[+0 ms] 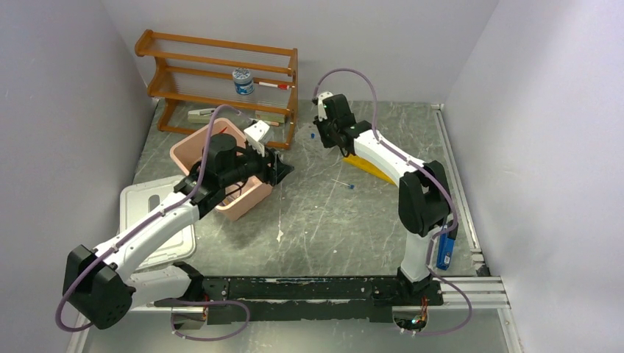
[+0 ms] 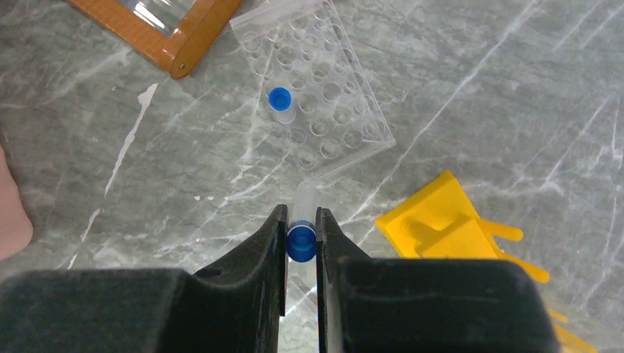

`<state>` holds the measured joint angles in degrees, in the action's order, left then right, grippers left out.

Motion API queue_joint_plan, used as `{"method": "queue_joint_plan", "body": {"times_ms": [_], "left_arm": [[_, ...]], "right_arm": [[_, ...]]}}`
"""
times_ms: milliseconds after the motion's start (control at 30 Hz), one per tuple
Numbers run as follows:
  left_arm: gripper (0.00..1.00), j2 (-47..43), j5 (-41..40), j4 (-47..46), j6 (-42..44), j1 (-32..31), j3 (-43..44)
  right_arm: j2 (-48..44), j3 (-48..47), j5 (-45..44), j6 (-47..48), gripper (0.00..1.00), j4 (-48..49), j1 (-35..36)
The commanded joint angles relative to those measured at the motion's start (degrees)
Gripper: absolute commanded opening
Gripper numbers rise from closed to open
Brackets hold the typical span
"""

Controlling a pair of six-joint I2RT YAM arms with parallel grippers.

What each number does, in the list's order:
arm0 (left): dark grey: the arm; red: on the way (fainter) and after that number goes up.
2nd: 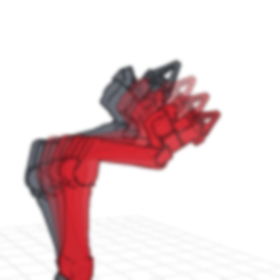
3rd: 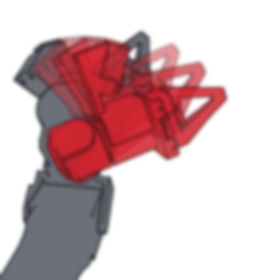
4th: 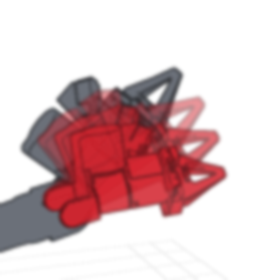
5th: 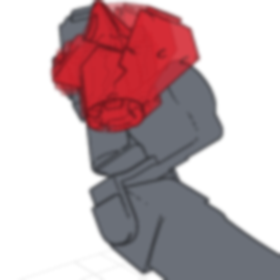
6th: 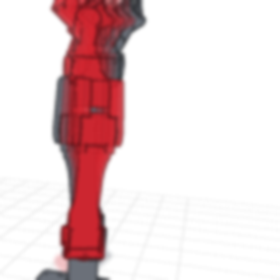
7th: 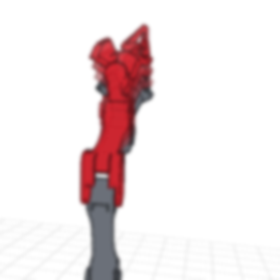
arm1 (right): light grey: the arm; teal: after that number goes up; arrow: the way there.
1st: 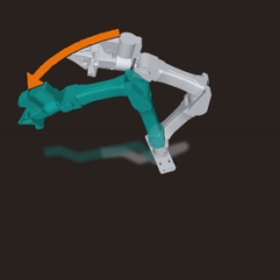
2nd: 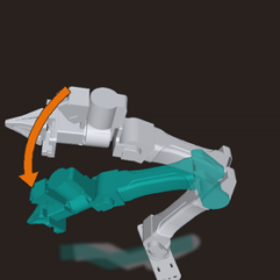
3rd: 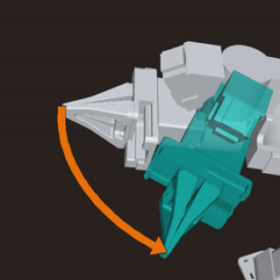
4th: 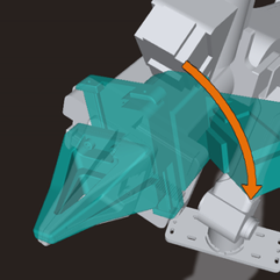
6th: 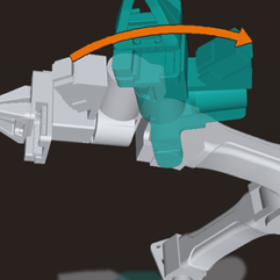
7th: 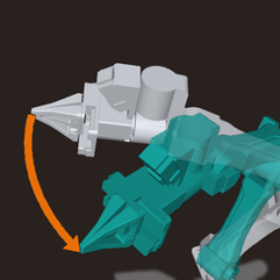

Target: Organize the chemistry lab equipment

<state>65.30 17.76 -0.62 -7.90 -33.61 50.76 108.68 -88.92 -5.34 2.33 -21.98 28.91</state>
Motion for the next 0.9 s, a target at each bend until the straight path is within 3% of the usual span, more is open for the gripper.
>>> {"method": "queue_joint_plan", "body": {"times_ms": [0,600,867], "left_arm": [[0.63,0.4,3.0,-5.7,1.9,-0.2,-1.0],[0.62,-0.4,3.2,-6.1,3.5,-0.2,-2.2],[0.62,-0.3,2.5,-5.9,3.8,-0.2,-2.2]], "right_arm": [[0.7,1.2,1.8,1.6,0.06,9.7,0.1],[7.1,0.2,2.0,3.3,0.05,12.8,0.2],[10.0,-4.0,2.0,4.5,0.06,8.1,0.1]]}}
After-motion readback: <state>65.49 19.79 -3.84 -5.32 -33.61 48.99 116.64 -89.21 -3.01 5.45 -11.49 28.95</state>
